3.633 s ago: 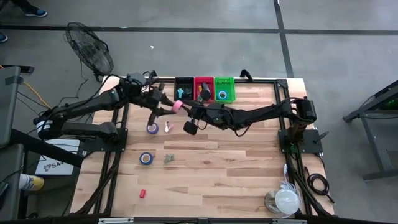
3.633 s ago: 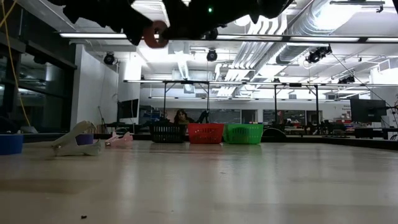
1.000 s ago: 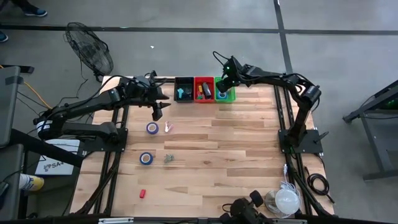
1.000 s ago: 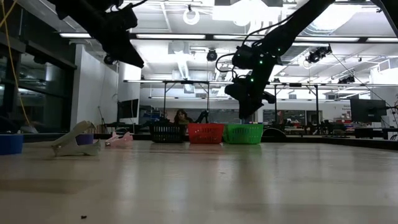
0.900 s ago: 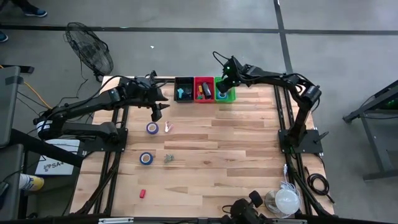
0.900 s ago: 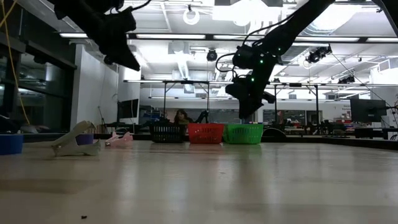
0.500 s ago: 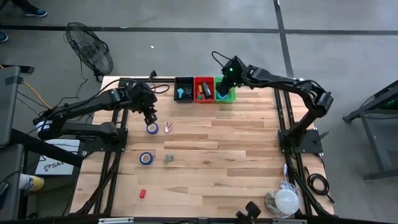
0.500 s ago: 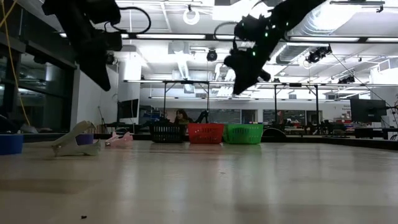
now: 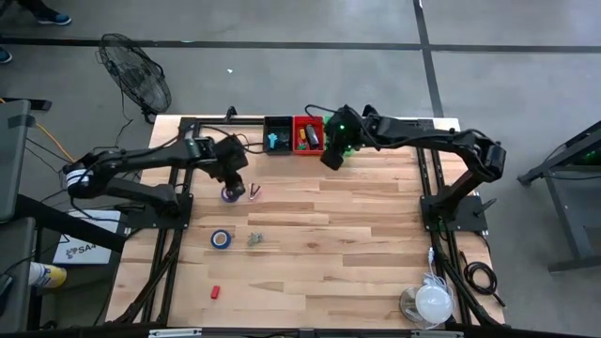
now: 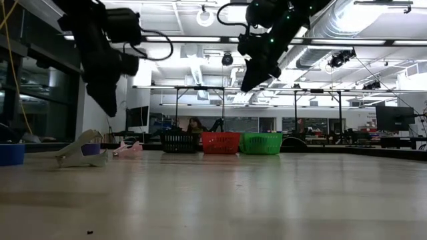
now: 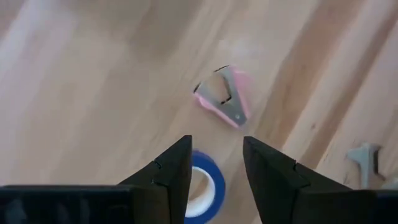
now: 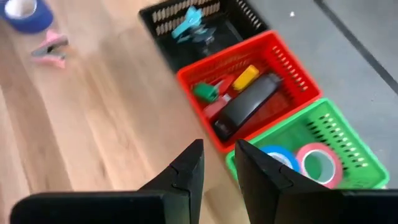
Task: Pick and place Stapler, Stapler remover, tape
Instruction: Put the purple tape into the green bin
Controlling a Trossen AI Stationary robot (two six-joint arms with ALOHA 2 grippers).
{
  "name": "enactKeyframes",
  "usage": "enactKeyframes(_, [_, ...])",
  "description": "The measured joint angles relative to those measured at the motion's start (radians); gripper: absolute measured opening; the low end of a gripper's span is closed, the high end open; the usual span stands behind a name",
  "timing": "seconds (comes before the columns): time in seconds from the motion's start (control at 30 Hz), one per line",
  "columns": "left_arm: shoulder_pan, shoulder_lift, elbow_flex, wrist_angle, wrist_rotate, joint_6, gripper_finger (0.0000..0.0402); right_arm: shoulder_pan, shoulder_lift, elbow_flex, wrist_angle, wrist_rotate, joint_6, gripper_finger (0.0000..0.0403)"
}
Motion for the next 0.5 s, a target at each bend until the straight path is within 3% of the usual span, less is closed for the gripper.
enactKeyframes(0.17, [-0.014,0.067,0.0,-0.037,-0.08,-0.166,0.014,0.018,0.0,0.0,-0.02,0.003,0.001,0.0083])
enactKeyframes(0.5, [-0.076,0.148,0.0,-0.091,-0.129,-0.243,0.014,0.026,0.0,0.0,-0.022,0.003,0.004,0.0083])
